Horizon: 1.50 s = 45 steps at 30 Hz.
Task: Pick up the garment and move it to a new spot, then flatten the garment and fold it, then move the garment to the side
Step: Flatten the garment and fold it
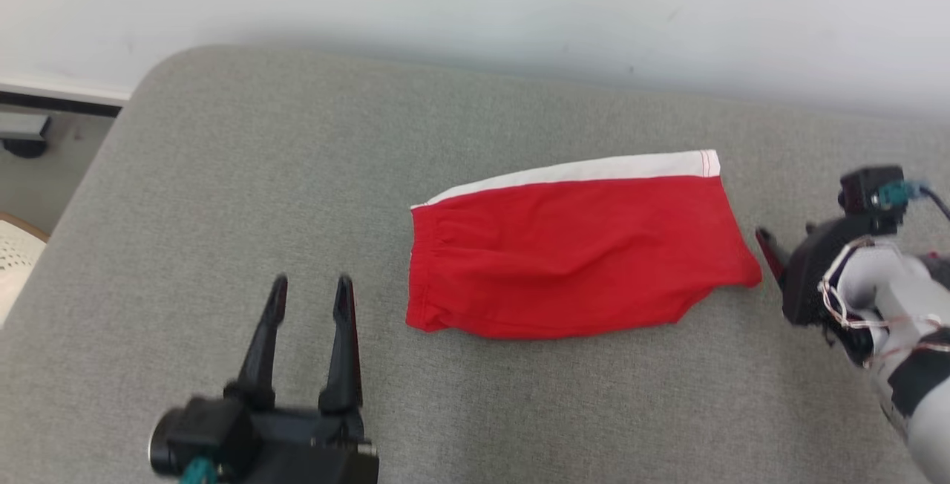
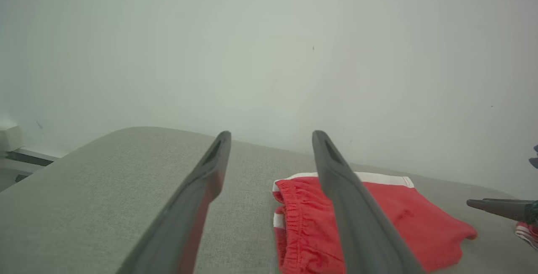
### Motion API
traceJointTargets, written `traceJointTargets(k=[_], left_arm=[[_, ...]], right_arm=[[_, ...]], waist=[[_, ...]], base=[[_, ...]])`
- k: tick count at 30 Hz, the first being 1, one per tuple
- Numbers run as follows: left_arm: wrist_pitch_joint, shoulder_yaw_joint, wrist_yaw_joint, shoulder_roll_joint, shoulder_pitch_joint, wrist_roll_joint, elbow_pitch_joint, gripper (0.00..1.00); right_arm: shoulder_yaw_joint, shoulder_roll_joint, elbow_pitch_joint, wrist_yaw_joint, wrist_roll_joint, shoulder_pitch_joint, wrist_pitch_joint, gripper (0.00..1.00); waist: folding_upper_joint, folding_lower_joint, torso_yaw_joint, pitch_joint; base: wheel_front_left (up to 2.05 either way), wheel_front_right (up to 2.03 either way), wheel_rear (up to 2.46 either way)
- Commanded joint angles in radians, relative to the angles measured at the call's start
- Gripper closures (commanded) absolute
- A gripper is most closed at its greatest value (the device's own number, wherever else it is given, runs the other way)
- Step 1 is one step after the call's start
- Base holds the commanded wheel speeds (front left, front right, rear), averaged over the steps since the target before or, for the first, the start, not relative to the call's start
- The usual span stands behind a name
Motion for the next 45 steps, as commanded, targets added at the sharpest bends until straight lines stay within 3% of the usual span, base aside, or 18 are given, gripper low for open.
traceJointTargets(k=[1,7,19,26,27,29,30,45], left_arm=[[-0.003,-0.002,0.006,0.0,0.049,0.01,-0.027,0.0],[-0.003,-0.005,0.035,0.0,0.146,0.012,-0.094,0.0],[-0.003,-0.04,0.045,0.0,0.142,-0.039,-0.09,0.0],[-0.003,-0.063,0.052,0.0,0.136,-0.069,-0.072,0.0],[-0.003,-0.067,0.056,0.0,0.135,-0.078,-0.067,0.0],[-0.003,-0.07,0.057,0.0,0.137,-0.083,-0.062,0.0],[-0.003,-0.07,0.057,0.0,0.139,-0.085,-0.059,0.0],[-0.003,-0.062,0.047,0.0,0.175,-0.078,-0.019,0.0]], right_arm=[[-0.012,-0.002,0.009,-0.003,0.016,0.035,0.018,0.0],[-0.065,0.022,0.041,-0.003,0.039,0.09,0.015,0.0],[-0.121,0.092,0.182,-0.003,0.004,0.048,-0.009,0.0],[-0.124,0.122,0.227,-0.003,-0.03,0.032,0.051,0.0],[-0.126,0.122,0.234,-0.003,-0.043,0.038,0.069,0.07],[-0.125,0.113,0.238,-0.003,-0.064,0.044,0.073,0.79],[-0.125,0.113,0.239,-0.003,-0.069,0.048,0.075,1.0],[-0.167,0.133,0.236,-0.003,-0.115,0.11,0.011,1.0]], waist=[[0.0,0.0003,0.014,-0.031],[0.0,0.0003,0.048,-0.036],[0.0,0.0003,0.117,-0.009],[0.0,0.0003,0.135,0.017],[0.0,0.0003,0.138,0.013],[0.0,0.0003,0.138,0.004],[0.0,0.0003,0.137,-0.001],[0.0,0.0003,0.103,-0.111]], base=[[0.0,0.0,0.0],[0.0,0.0,0.0],[0.0,0.0,0.0],[0.0,0.0,0.0],[0.0,0.0,0.0],[0.0,0.0,0.0],[0.0,0.0,0.0],[0.0,0.0,0.0]])
